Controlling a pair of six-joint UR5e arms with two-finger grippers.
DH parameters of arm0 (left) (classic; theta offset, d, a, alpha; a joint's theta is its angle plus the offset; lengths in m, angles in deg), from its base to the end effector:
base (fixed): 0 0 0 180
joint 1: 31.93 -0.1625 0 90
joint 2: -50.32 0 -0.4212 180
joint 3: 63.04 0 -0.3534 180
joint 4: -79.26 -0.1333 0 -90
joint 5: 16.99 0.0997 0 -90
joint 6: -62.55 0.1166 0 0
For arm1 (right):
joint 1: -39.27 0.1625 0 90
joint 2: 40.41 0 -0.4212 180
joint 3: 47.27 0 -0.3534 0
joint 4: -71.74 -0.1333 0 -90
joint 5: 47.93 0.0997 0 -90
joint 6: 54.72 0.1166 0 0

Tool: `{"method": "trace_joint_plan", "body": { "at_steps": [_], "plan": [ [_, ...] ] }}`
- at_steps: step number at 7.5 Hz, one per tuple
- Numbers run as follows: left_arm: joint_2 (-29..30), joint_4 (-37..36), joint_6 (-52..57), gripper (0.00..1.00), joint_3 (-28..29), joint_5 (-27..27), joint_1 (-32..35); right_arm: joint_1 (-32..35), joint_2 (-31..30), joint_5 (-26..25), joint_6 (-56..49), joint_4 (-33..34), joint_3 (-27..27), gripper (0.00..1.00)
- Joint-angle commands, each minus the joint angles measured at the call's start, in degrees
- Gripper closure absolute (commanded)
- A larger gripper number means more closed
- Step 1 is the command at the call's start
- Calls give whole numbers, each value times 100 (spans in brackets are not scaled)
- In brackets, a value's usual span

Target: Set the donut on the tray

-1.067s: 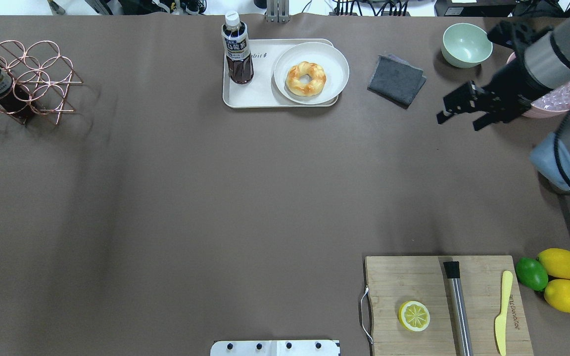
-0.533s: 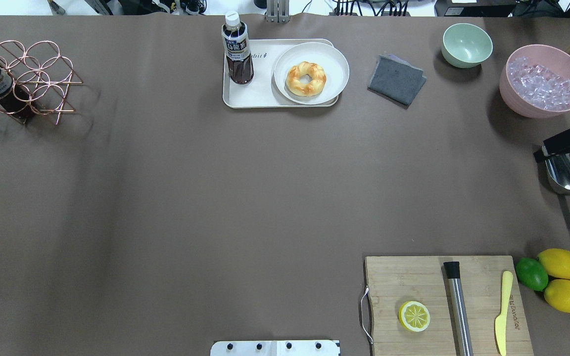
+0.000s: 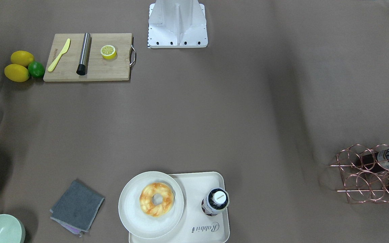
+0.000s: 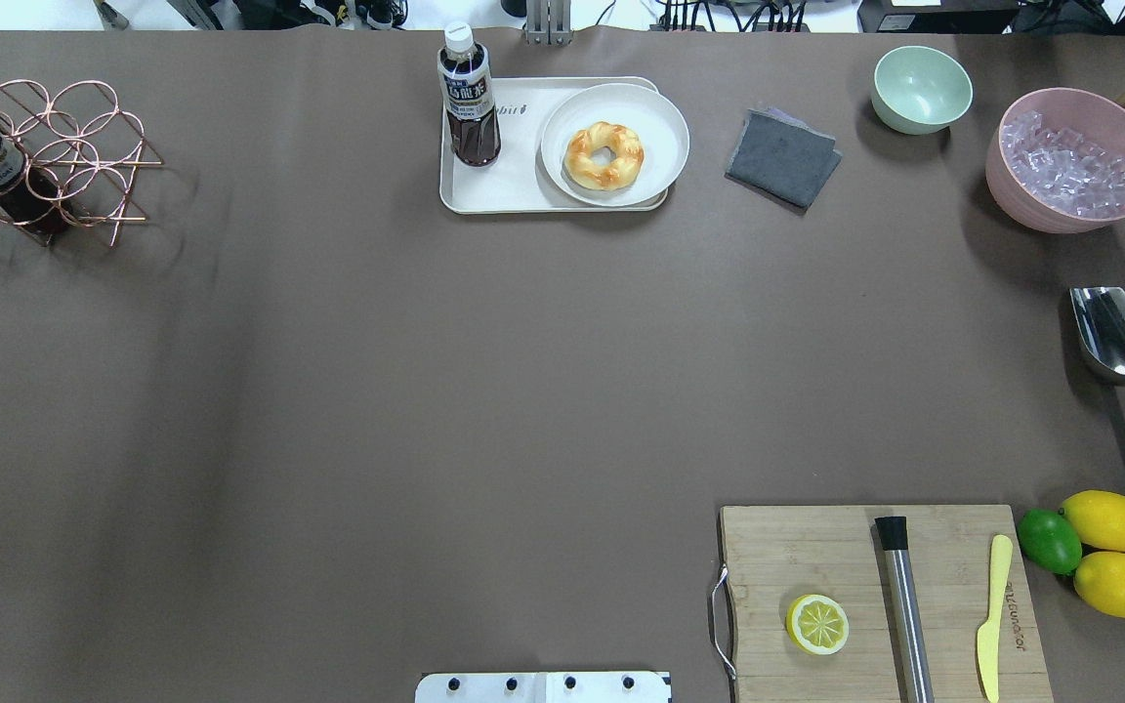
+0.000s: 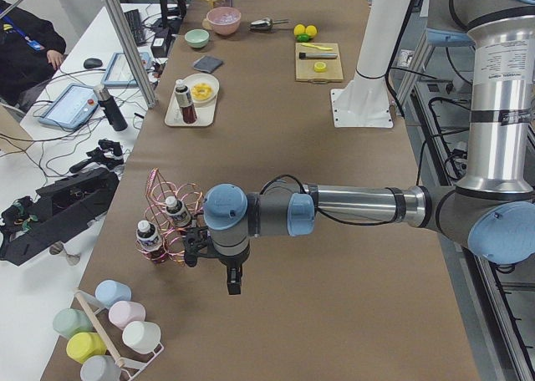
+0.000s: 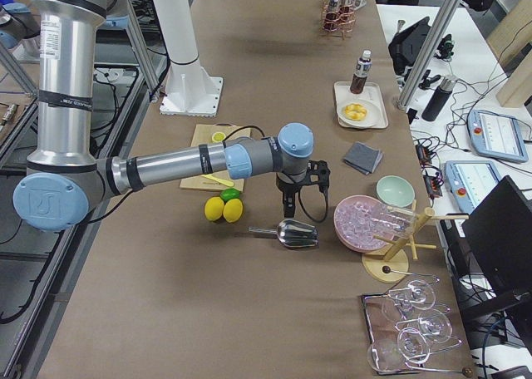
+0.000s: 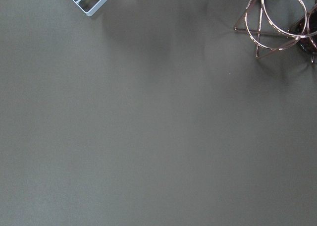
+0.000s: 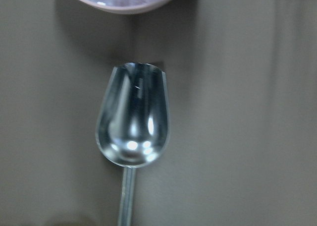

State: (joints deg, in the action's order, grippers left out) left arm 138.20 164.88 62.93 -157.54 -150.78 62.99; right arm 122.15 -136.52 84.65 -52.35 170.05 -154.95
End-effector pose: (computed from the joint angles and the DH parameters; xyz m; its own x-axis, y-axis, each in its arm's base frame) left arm -0.0897 -0.4281 0.6563 0.7177 -0.0794 -0.6918 0.0810 0.9963 -0.0303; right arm 0.0037 -0.4094 0.5905 0.7304 -0.0884 0.6773 0.0936 0.9952 0.0289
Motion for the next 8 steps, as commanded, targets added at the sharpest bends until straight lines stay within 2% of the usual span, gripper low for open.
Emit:
{"method": "trace_joint_plan", "body": {
  "at_steps": [1, 3, 8],
  "plan": [
    [53, 42, -3, 2, 2, -16, -9, 912, -39, -399, -1168, 865, 308, 0],
    [124, 51, -3, 2, 29, -16, -17, 1142, -83, -347, -1186, 787, 641, 0],
    [203, 51, 6, 2, 46, 2, -18, 1310, -128, -329, -1186, 795, 599, 0]
  ]
}}
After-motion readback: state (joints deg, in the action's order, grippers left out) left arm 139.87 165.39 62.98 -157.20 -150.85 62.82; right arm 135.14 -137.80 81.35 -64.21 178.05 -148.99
